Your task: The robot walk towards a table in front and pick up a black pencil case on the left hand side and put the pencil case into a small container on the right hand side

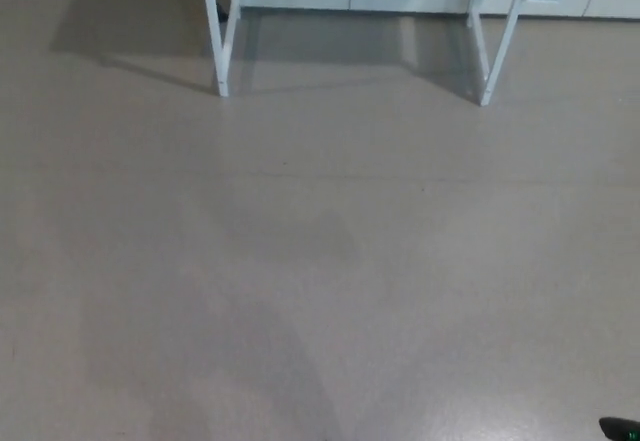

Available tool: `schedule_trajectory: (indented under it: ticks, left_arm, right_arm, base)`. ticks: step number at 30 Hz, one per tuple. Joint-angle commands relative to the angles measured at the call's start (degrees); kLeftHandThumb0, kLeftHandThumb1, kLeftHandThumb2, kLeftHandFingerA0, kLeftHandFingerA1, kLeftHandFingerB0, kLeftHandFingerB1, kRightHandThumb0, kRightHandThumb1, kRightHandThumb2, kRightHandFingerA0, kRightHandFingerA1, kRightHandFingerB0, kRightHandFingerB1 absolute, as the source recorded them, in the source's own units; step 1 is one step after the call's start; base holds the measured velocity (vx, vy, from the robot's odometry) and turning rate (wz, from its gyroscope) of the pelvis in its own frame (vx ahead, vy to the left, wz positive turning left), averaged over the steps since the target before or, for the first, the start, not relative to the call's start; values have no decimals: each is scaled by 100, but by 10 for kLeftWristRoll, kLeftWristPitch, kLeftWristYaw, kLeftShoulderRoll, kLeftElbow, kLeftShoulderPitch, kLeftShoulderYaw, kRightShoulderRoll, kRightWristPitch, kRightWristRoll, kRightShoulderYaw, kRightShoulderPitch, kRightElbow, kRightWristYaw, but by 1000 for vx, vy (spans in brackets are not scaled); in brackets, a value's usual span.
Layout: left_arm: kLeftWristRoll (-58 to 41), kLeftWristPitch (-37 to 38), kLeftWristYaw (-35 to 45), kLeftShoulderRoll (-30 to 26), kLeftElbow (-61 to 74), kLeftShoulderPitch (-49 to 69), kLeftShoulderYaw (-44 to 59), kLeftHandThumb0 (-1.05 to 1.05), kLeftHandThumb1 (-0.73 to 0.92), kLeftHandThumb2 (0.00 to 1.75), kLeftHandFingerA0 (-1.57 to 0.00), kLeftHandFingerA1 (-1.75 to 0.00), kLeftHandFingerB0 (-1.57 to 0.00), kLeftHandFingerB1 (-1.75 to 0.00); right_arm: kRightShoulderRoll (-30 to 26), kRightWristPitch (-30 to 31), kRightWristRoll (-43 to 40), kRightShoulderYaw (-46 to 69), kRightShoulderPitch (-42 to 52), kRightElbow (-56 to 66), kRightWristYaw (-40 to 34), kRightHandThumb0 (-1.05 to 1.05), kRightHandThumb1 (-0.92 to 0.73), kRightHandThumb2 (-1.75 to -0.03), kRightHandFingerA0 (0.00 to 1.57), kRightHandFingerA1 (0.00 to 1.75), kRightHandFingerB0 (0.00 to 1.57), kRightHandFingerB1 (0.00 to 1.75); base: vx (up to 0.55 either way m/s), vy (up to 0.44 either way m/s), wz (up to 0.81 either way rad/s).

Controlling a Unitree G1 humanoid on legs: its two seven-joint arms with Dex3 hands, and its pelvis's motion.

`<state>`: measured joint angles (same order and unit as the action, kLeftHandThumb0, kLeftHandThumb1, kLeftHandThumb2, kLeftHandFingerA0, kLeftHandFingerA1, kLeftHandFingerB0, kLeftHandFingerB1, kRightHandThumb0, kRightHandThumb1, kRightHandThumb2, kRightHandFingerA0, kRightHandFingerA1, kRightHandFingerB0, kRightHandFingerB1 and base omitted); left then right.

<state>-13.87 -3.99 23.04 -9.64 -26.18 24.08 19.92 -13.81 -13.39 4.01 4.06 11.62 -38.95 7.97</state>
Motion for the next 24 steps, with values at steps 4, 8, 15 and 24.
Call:
schedule_trajectory:
  ticks: [4, 8, 15, 24]
  left_arm:
    - [10, 34, -2, -17, -7, 11, -10, -19, 64, 59, -33, -37, -20, -30]
    - [5, 49, 7, -19, -30, 7, -12, -16, 65, 59, -31, -37, -20, -30]
    - [0, 48, 3, -19, -31, 13, -14, -16, 65, 59, -32, -37, -21, -30]
    - [7, 68, 8, -25, -45, 15, -19, -18, 64, 58, -36, -39, -22, -30]
  right_arm:
    - [-10, -22, -1, -9, 7, -11, 15, -29, -54, -57, 56, 42, 38, 36]
    - [-11, -28, -2, -11, 11, -17, 18, -27, -54, -56, 56, 42, 38, 36]
    - [-11, -24, -2, -12, 15, -14, 22, -34, -48, -65, 52, 47, 36, 42]
    - [-13, -26, 6, -21, 5, -24, 17, -35, -49, -66, 54, 48, 37, 43]
  base:
    - [140, 242, -1]
    - [192, 34, 7]
    - [247, -139, 10]
    - [297, -131, 9]
